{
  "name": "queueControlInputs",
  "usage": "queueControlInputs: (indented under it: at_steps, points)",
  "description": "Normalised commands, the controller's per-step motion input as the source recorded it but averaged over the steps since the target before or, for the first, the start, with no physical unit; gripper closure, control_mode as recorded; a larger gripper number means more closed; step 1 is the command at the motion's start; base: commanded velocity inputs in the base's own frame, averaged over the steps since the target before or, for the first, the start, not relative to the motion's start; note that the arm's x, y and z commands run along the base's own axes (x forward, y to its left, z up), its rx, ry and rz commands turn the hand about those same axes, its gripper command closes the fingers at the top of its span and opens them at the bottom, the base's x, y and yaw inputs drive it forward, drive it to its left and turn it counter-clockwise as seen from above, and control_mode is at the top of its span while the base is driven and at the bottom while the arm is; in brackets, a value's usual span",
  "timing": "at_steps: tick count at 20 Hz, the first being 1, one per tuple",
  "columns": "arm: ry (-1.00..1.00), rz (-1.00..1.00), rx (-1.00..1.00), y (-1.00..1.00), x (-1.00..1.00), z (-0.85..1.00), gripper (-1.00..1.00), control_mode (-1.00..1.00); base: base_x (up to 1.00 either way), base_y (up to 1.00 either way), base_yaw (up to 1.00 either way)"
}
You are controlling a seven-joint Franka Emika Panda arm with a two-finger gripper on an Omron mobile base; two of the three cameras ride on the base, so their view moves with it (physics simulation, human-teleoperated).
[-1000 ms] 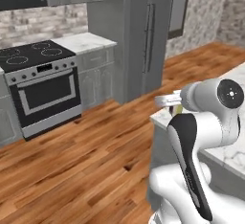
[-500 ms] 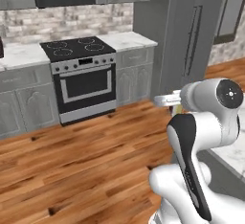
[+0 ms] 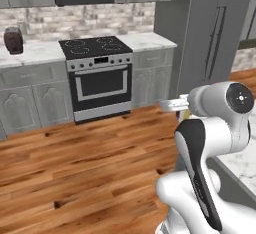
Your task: Pick the boxed drink, boxed drink, can from the counter and place them in the open cabinet.
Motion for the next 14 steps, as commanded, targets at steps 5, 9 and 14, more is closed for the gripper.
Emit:
queueControlInputs:
  at_steps: [5,9,14]
  points:
    - [0.0,0.0,0.0,0.0,0.0,0.0,1.0,1.0,-0.59,-0.04,0.0]
    - [0.0,0.0,0.0,0.0,0.0,0.0,1.0,1.0,-0.69,-0.01,0.0]
    - [0.0,0.0,0.0,0.0,0.0,0.0,1.0,1.0,-0.68,0.0,0.04]
